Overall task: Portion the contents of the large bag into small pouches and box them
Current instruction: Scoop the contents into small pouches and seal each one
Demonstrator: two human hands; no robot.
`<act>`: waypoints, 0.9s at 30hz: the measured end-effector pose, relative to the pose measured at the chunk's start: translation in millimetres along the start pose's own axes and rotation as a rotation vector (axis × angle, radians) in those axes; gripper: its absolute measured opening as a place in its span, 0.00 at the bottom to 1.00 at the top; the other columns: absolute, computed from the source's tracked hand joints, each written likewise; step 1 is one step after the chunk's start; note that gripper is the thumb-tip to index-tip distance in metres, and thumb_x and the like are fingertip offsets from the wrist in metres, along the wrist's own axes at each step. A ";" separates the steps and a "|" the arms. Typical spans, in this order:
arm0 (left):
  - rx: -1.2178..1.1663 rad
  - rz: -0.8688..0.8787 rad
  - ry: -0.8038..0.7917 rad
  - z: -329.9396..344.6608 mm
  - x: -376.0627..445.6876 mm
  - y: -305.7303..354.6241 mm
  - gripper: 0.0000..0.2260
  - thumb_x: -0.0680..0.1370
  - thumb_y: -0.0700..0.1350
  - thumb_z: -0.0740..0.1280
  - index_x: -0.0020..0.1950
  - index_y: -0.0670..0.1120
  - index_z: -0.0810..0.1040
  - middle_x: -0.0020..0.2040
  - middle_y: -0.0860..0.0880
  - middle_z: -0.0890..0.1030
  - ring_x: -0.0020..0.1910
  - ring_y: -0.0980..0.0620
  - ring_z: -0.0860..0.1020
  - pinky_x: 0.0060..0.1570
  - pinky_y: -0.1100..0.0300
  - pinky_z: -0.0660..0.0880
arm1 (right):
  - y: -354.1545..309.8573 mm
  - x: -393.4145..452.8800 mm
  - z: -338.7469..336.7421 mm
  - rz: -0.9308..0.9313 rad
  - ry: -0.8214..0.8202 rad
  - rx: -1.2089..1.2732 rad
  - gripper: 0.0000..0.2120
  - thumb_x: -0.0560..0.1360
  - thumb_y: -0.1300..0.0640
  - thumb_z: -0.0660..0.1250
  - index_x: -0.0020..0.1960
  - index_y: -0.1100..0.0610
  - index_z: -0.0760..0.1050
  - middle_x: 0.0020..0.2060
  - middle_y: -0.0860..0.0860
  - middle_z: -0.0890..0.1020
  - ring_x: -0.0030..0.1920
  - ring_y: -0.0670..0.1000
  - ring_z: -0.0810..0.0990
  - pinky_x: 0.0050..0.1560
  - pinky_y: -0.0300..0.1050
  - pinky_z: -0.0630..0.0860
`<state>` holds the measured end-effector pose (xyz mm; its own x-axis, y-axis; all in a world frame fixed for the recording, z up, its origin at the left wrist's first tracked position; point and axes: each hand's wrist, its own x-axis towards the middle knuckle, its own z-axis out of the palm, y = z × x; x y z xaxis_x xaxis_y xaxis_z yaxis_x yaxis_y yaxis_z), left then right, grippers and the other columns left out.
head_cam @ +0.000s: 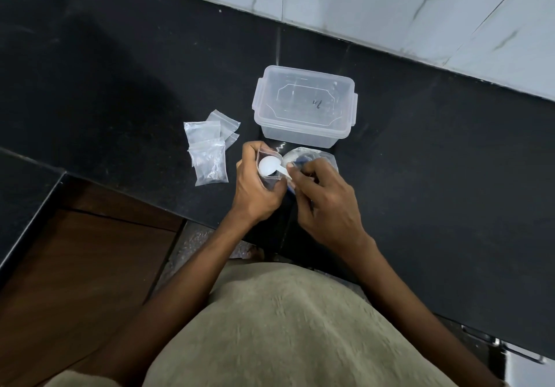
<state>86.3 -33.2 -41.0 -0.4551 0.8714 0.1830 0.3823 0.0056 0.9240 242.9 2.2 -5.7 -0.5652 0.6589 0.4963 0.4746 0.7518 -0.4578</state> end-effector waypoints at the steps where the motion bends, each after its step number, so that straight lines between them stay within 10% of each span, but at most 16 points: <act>1: -0.002 0.008 0.005 -0.4 0.6 0.8 0.21 0.70 0.44 0.73 0.58 0.40 0.69 0.49 0.49 0.77 0.48 0.46 0.79 0.50 0.43 0.77 | 0.0 -0.9 -0.7 -0.010 0.017 0.015 0.13 0.79 0.65 0.66 0.61 0.64 0.82 0.45 0.58 0.80 0.42 0.55 0.78 0.34 0.50 0.75; 16: 0.054 0.004 -0.032 4.9 4.0 -1.9 0.22 0.69 0.44 0.74 0.58 0.44 0.68 0.50 0.48 0.77 0.49 0.41 0.78 0.50 0.39 0.76 | 12.0 -5.7 -1.2 0.024 0.069 0.043 0.10 0.80 0.62 0.67 0.57 0.64 0.84 0.42 0.55 0.81 0.36 0.51 0.78 0.32 0.49 0.77; 24: 0.074 0.020 -0.039 7.0 3.7 -5.6 0.21 0.70 0.44 0.73 0.58 0.45 0.68 0.49 0.51 0.77 0.49 0.47 0.79 0.53 0.40 0.77 | 10.9 5.2 -8.4 0.669 0.172 0.750 0.06 0.77 0.64 0.71 0.48 0.56 0.86 0.33 0.51 0.84 0.30 0.44 0.78 0.33 0.38 0.73; 27: 0.031 0.024 -0.048 5.9 3.9 -6.1 0.20 0.70 0.40 0.72 0.58 0.41 0.69 0.48 0.52 0.78 0.49 0.50 0.80 0.55 0.41 0.76 | 19.1 3.5 -12.4 0.763 0.209 0.672 0.08 0.78 0.65 0.70 0.47 0.55 0.86 0.32 0.52 0.84 0.28 0.46 0.77 0.31 0.38 0.74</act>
<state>87.0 -26.9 -47.9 -0.4065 0.8941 0.1878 0.4176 -0.0010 0.9086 258.4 19.2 -3.6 -0.1135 0.9935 -0.0093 0.1469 0.0075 -0.9891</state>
